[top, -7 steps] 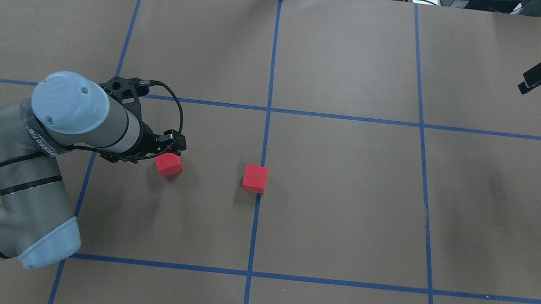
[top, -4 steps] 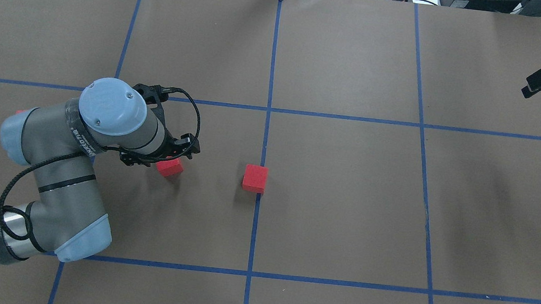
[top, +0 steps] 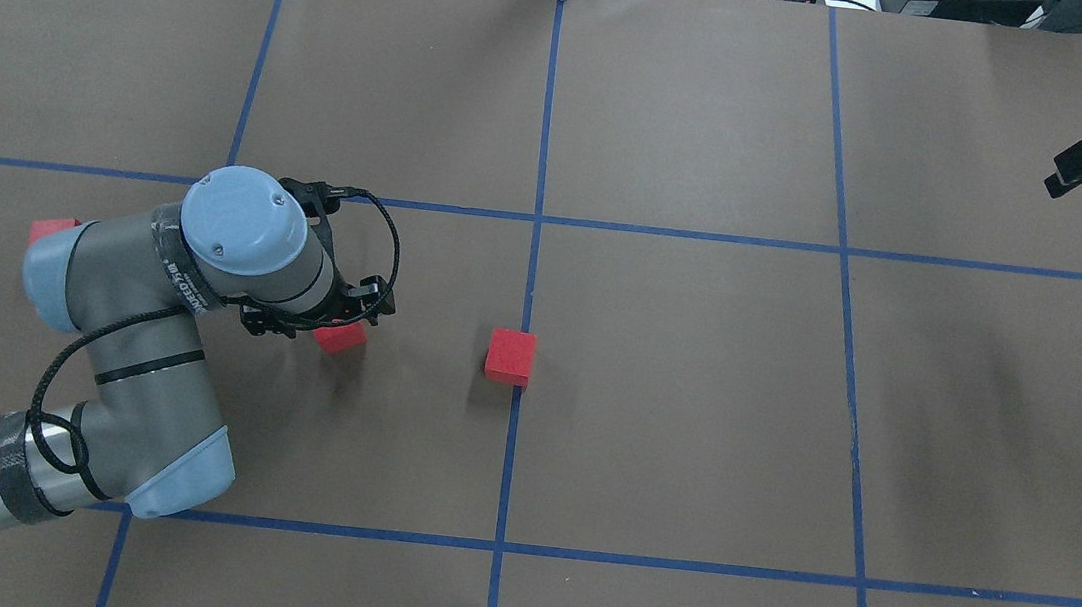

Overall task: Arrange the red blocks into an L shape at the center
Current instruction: 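Lower the left gripper onto the middle red cube and grasp it, then carry the cube with the left gripper to just beyond the center cube, then lower the cube against the center cube's far side and adjust alignment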

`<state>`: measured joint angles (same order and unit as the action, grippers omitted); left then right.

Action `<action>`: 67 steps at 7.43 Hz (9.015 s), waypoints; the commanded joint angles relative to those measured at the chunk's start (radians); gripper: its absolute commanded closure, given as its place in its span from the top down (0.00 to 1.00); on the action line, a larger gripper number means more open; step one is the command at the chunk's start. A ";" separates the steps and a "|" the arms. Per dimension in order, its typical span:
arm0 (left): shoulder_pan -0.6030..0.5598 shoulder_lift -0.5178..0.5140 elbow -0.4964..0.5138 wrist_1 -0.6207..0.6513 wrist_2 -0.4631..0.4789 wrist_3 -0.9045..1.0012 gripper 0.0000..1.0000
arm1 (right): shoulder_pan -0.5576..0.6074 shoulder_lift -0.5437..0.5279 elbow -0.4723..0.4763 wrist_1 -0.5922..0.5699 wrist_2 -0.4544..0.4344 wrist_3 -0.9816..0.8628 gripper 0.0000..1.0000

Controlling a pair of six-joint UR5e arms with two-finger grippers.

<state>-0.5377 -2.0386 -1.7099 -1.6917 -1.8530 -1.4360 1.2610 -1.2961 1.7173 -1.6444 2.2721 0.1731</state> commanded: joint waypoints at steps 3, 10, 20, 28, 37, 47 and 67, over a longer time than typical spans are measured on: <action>0.001 0.000 -0.002 0.014 0.001 0.121 0.82 | 0.000 0.000 0.001 0.000 -0.002 0.000 1.00; -0.010 -0.023 0.001 0.014 0.000 0.031 0.77 | 0.000 -0.005 -0.002 0.002 -0.005 0.000 1.00; -0.015 -0.020 0.007 0.015 0.000 0.095 0.74 | 0.000 -0.012 -0.002 0.002 -0.006 0.000 1.00; -0.048 -0.028 -0.055 0.122 -0.046 0.095 0.20 | -0.002 -0.012 -0.002 0.002 -0.019 0.002 1.00; -0.044 -0.459 0.223 0.181 -0.043 0.298 0.00 | -0.002 -0.017 -0.007 0.002 -0.019 0.003 1.00; -0.002 -0.515 0.355 0.152 -0.029 0.387 0.00 | -0.002 -0.018 -0.008 0.002 -0.019 0.003 1.00; 0.033 -0.491 0.406 0.076 -0.029 0.336 0.00 | -0.002 -0.026 -0.008 0.003 -0.023 0.003 1.00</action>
<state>-0.5051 -2.5300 -1.3038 -1.6153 -1.8822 -1.0998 1.2594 -1.3222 1.7097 -1.6426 2.2488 0.1764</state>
